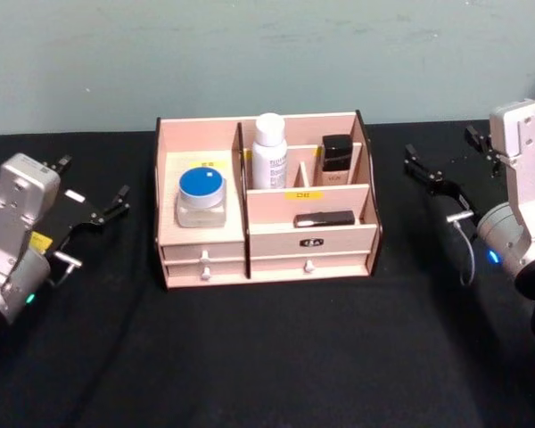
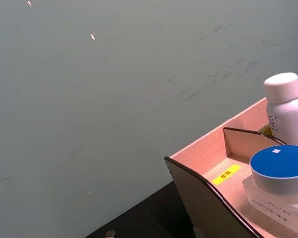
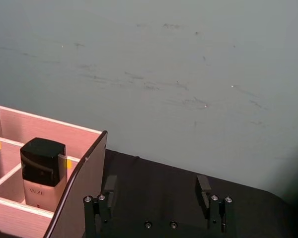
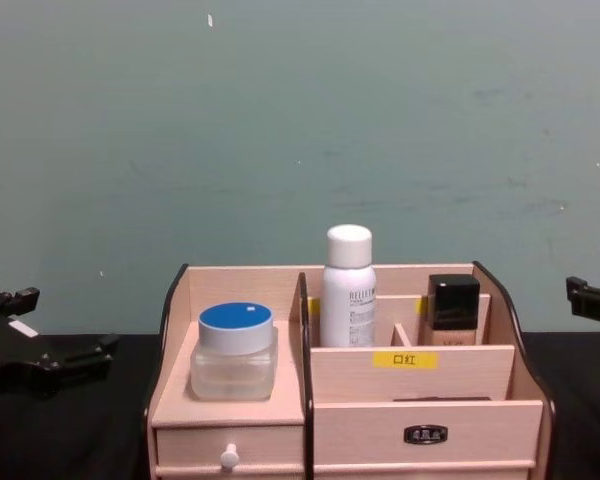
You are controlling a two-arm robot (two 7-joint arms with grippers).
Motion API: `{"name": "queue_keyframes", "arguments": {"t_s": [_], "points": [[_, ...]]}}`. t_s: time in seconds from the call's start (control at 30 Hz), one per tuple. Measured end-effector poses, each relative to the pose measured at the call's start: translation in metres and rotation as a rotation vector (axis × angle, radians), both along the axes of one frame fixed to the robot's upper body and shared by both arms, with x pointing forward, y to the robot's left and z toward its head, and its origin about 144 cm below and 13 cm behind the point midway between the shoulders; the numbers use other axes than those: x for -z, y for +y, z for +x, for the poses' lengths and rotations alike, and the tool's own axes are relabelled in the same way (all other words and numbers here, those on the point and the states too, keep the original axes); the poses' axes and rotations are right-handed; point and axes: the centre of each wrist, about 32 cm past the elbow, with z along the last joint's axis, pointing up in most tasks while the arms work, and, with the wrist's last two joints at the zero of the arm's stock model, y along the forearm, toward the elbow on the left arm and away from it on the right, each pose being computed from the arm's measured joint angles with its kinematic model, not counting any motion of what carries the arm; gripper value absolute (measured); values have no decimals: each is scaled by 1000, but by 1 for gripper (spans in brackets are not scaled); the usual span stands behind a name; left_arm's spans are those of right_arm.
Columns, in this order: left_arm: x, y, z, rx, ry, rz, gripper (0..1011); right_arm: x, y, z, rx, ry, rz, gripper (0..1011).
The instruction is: Pick up the facial cleanser and watermelon frost from the table and place them into the tiered storage box.
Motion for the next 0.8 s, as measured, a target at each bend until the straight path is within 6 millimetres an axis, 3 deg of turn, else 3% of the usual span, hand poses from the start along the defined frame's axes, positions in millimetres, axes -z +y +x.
{"name": "queue_keyframes", "arguments": {"t_s": [0.8], "points": [[0,0,0,0,0,0,1010,-2,1,-1,-1,-5,-3,1003]]}}
